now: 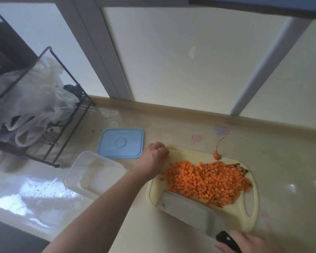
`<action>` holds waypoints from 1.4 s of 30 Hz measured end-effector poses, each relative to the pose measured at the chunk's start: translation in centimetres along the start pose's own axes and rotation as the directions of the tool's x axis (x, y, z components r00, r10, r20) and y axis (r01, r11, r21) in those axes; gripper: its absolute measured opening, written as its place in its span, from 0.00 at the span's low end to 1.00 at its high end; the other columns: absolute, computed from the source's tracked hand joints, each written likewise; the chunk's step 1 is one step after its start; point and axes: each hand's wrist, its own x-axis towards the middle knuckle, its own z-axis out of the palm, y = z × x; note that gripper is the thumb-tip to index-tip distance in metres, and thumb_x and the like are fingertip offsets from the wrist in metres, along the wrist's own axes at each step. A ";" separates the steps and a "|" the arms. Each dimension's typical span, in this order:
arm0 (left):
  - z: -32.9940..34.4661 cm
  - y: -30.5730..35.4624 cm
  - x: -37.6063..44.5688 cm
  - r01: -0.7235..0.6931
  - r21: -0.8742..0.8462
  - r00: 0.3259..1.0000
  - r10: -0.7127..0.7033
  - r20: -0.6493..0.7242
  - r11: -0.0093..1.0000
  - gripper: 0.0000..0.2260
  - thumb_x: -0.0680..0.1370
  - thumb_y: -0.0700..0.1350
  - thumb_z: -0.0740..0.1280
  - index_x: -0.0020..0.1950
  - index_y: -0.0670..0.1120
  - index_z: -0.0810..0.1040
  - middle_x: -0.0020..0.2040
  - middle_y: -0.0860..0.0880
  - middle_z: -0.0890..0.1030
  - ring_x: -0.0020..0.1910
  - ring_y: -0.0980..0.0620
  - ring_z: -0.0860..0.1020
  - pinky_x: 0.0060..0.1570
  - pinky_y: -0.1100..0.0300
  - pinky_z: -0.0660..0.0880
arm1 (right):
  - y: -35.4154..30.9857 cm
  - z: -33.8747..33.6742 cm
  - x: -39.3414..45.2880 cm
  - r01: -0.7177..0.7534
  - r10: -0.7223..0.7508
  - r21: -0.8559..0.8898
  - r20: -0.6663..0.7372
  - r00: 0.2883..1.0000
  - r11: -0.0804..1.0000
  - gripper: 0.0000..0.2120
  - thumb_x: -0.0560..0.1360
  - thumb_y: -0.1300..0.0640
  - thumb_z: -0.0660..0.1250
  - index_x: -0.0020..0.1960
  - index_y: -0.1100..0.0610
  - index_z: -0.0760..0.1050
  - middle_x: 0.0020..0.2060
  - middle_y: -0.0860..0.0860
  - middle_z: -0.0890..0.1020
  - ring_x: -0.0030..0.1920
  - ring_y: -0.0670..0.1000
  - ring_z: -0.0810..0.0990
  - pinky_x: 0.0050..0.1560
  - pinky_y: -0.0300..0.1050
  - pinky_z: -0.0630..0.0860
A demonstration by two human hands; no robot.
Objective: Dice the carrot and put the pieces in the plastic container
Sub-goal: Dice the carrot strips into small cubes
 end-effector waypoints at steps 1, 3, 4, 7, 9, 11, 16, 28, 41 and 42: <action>0.2 -0.1 0.2 0.008 -0.005 1.000 -0.008 -0.010 1.000 0.11 0.75 0.40 0.63 0.51 0.42 0.84 0.52 0.43 0.82 0.47 0.38 0.79 0.44 0.48 0.79 | 0.9 0.3 -0.2 -0.057 0.055 0.056 0.032 0.998 0.997 0.22 0.61 0.20 0.59 0.44 0.34 0.71 0.32 0.28 0.79 0.28 0.32 0.76 0.29 0.30 0.74; 0.2 0.1 0.3 0.011 -0.031 1.000 -0.012 -0.022 0.999 0.09 0.76 0.39 0.64 0.52 0.42 0.83 0.52 0.43 0.82 0.48 0.38 0.79 0.46 0.47 0.79 | 2.7 2.5 -0.9 -0.077 0.073 0.100 0.042 0.996 0.992 0.20 0.57 0.18 0.61 0.44 0.25 0.69 0.45 0.26 0.79 0.41 0.31 0.79 0.48 0.27 0.75; 0.0 0.3 0.3 0.023 -0.062 0.999 -0.026 -0.046 0.998 0.09 0.77 0.38 0.65 0.54 0.42 0.83 0.53 0.43 0.82 0.50 0.39 0.79 0.48 0.47 0.78 | 3.1 2.8 -1.2 -0.049 0.046 0.107 0.033 0.998 0.993 0.14 0.60 0.21 0.64 0.42 0.24 0.69 0.49 0.31 0.80 0.44 0.32 0.78 0.53 0.25 0.71; -0.8 0.9 -0.8 0.154 -0.187 0.966 -0.187 -0.178 0.970 0.12 0.79 0.42 0.69 0.61 0.44 0.80 0.56 0.48 0.81 0.51 0.52 0.77 0.52 0.58 0.75 | 1.5 2.7 -1.6 -0.198 0.190 0.238 0.058 0.980 0.951 0.17 0.66 0.25 0.62 0.36 0.38 0.73 0.35 0.44 0.80 0.32 0.37 0.75 0.40 0.25 0.73; -1.4 1.5 -3.0 0.213 -0.296 0.912 -0.299 -0.282 0.931 0.12 0.76 0.42 0.72 0.59 0.46 0.79 0.53 0.52 0.79 0.46 0.63 0.75 0.48 0.70 0.70 | -0.1 2.4 -1.4 -0.164 0.186 0.289 -0.052 0.981 0.943 0.15 0.67 0.32 0.64 0.41 0.44 0.73 0.31 0.43 0.79 0.30 0.38 0.76 0.32 0.26 0.70; -1.4 2.3 -6.1 0.223 -0.351 0.872 -0.347 -0.345 0.909 0.12 0.74 0.39 0.73 0.56 0.46 0.79 0.49 0.55 0.77 0.46 0.66 0.75 0.45 0.76 0.68 | -1.7 2.0 -1.0 -0.177 0.183 0.413 0.025 0.983 0.893 0.24 0.67 0.24 0.59 0.41 0.44 0.75 0.29 0.44 0.79 0.30 0.41 0.78 0.32 0.32 0.72; 1.6 3.2 -13.2 0.158 -0.397 0.880 -0.312 -0.359 0.904 0.11 0.71 0.39 0.72 0.52 0.46 0.78 0.47 0.56 0.76 0.46 0.62 0.75 0.49 0.72 0.70 | -2.7 2.9 0.2 -0.139 0.048 0.455 0.206 0.977 0.880 0.10 0.77 0.45 0.66 0.36 0.37 0.74 0.27 0.42 0.77 0.29 0.41 0.75 0.34 0.32 0.67; 5.8 4.9 -12.3 0.004 -0.197 0.929 -0.076 -0.362 0.980 0.12 0.74 0.49 0.72 0.56 0.51 0.80 0.55 0.53 0.78 0.53 0.49 0.75 0.56 0.54 0.73 | -2.8 1.5 -0.5 -0.233 0.212 0.477 0.099 0.972 0.847 0.23 0.69 0.34 0.68 0.37 0.56 0.74 0.25 0.56 0.75 0.25 0.45 0.74 0.30 0.40 0.69; 7.1 7.1 -6.9 -0.080 0.053 0.916 0.094 -0.391 0.995 0.05 0.75 0.50 0.68 0.45 0.50 0.83 0.46 0.52 0.79 0.47 0.45 0.72 0.45 0.51 0.69 | -1.3 0.0 -2.1 -0.364 0.418 0.633 0.069 0.906 0.683 0.42 0.56 0.18 0.60 0.41 0.57 0.74 0.20 0.51 0.68 0.21 0.48 0.67 0.25 0.39 0.62; 6.9 7.1 -7.0 -0.087 0.024 0.911 0.089 -0.403 0.996 0.05 0.76 0.49 0.69 0.45 0.50 0.83 0.46 0.52 0.79 0.46 0.45 0.72 0.45 0.52 0.68 | -1.2 0.0 -2.3 -0.352 0.401 0.636 0.072 0.913 0.686 0.40 0.57 0.19 0.61 0.41 0.57 0.75 0.20 0.51 0.68 0.21 0.48 0.67 0.25 0.39 0.62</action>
